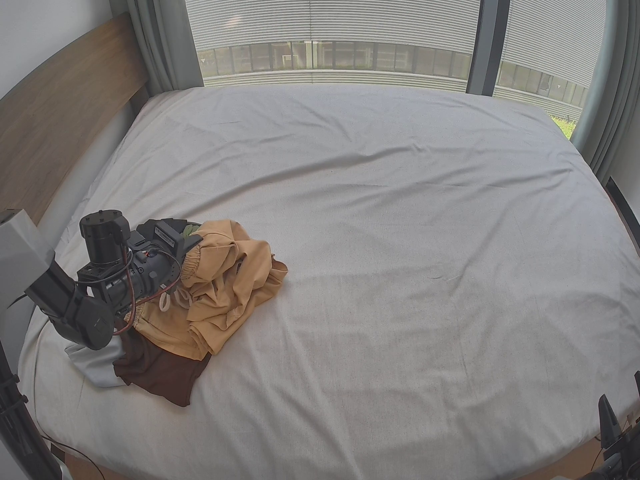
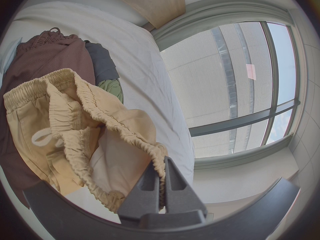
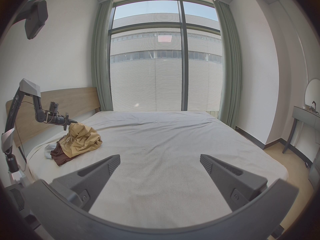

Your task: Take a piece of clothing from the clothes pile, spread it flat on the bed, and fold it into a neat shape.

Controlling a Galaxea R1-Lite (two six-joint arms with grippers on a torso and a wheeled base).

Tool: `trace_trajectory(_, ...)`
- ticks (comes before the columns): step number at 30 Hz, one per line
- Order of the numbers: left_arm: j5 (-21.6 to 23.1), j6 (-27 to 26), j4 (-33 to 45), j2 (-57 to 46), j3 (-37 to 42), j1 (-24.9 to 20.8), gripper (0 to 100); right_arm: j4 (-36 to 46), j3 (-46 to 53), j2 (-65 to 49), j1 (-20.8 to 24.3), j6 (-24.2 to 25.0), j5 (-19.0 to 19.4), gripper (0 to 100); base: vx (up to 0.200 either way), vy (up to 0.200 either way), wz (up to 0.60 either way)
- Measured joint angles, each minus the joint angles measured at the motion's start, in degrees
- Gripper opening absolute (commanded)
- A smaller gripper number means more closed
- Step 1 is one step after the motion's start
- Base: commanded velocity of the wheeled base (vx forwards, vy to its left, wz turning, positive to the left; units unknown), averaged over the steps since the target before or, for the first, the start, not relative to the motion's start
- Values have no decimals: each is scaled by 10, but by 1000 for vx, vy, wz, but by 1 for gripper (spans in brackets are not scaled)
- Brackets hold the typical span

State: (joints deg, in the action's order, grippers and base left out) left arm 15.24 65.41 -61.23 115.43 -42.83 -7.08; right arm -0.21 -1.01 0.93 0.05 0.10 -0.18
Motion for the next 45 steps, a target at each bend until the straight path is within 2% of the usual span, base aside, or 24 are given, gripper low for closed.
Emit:
trace_trajectory(10, -1, 56, 47, -28, -13, -21, 0, 0, 0, 0, 0, 0, 0, 100, 0, 0, 0)
trace_trajectory(18, -1, 98, 56, -54, -27, -49, 0, 0, 0, 0, 0, 0, 0, 100, 0, 0, 0)
trace_trajectory(37, 0, 126, 185, -117, -74, -142, 0, 0, 0, 0, 0, 0, 0, 100, 0, 0, 0)
trace_trajectory(45, 0, 115, 173, -130, -76, -155, 0, 0, 0, 0, 0, 0, 0, 100, 0, 0, 0)
